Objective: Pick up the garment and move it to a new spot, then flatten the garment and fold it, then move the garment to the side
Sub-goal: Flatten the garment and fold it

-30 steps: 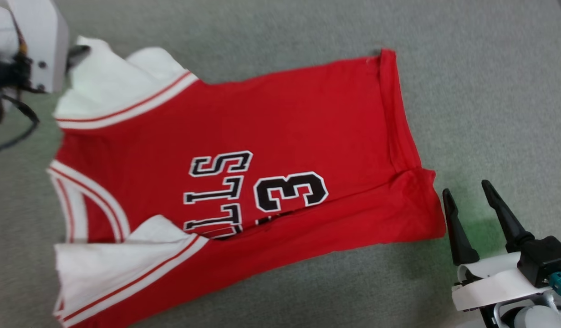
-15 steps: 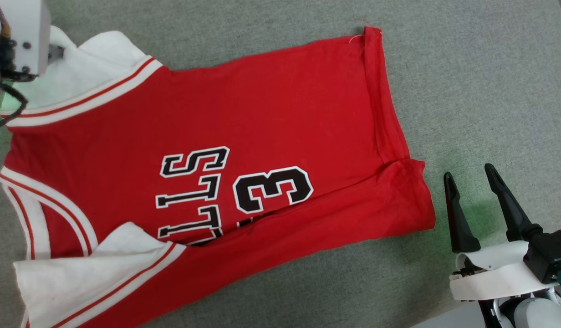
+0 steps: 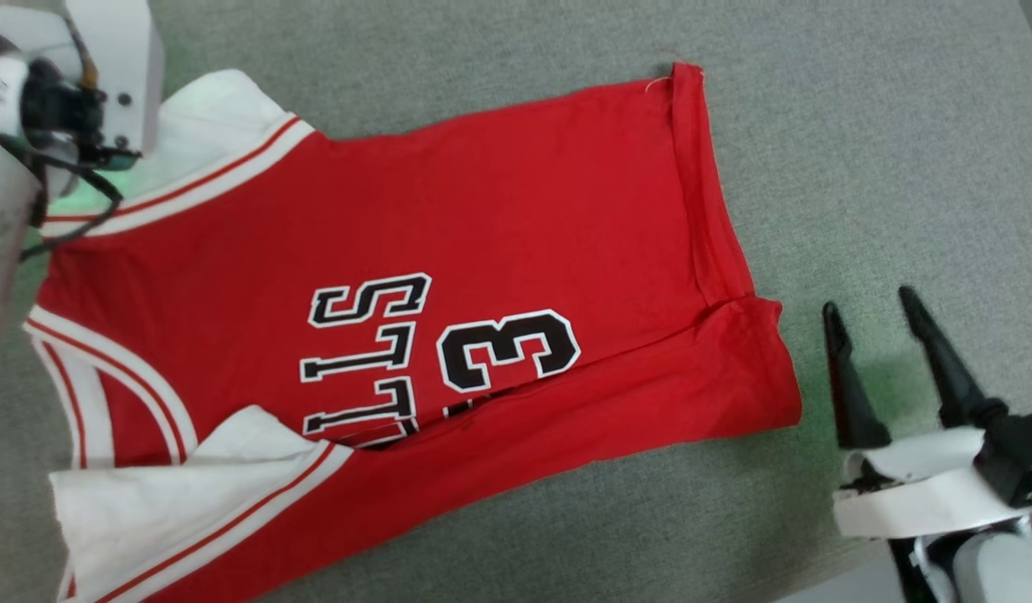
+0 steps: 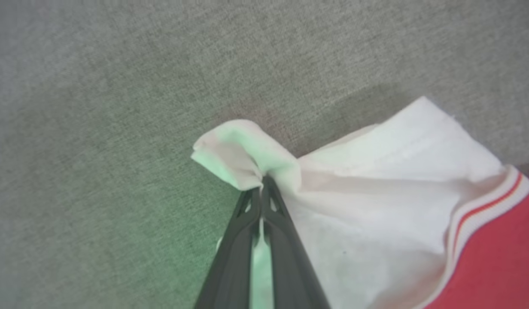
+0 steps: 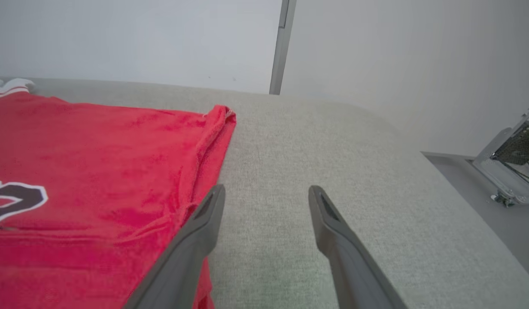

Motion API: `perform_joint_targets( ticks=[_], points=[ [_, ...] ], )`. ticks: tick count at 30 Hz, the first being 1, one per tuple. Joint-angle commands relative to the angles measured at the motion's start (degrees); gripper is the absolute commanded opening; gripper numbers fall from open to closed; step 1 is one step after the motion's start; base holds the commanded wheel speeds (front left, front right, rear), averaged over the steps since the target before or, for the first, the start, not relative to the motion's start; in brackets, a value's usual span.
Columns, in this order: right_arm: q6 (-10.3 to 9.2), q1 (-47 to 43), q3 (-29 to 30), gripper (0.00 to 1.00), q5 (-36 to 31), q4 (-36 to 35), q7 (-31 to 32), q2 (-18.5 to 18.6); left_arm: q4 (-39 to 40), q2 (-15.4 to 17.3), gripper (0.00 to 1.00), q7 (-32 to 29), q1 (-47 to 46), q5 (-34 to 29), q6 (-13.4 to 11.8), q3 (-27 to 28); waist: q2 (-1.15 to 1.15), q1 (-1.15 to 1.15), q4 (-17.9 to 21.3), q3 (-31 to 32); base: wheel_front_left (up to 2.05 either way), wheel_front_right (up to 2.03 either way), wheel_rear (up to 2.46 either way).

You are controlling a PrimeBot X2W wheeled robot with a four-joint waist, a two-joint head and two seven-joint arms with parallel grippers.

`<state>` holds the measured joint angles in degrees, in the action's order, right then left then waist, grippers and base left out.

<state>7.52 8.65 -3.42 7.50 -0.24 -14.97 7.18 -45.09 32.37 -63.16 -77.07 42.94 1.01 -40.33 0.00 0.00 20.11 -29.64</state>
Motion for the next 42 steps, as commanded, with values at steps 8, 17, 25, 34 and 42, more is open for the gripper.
perform_joint_targets(
  ticks=[8, 17, 25, 34, 42],
  points=[
    [-0.06, 10.2, -2.4, 1.00, 5.3, 0.0, 6.5, 5.3, -1.3, -2.6, 0.00, 6.3, 1.6, -0.4, 2.5, -0.9, 0.00, 0.00, -3.4, 4.1, 0.00, 0.00, 0.00],
    [-0.07, 34.2, -11.2, 1.00, 15.5, 13.8, 33.8, 12.9, -3.6, -7.3, 0.00, 9.3, -1.4, 0.0, 3.9, -1.5, 0.00, 0.00, -6.8, 2.4, 0.00, 0.00, 0.00],
    [-0.06, 46.6, -19.8, 1.00, 23.9, 26.7, 49.4, 14.7, -5.8, -10.6, 0.00, 11.2, -4.2, 0.3, 4.7, -2.2, 0.00, 0.00, -9.5, -0.1, 0.00, 0.00, 0.00],
    [-0.06, 54.9, -24.9, 1.00, 33.0, 39.0, 64.4, 13.1, -9.4, -13.2, 0.00, 13.6, -6.5, 1.0, 5.7, -2.8, 0.00, 0.00, -11.3, -2.2, 0.00, 0.00, 0.00],
    [-0.07, 59.4, -28.4, 0.00, 32.0, 45.5, 65.8, 12.5, -12.8, -14.6, 0.00, 16.2, -7.1, 2.2, 6.2, -3.1, 0.00, 0.00, -12.5, -1.9, 0.00, 0.00, 0.00]
  ],
)
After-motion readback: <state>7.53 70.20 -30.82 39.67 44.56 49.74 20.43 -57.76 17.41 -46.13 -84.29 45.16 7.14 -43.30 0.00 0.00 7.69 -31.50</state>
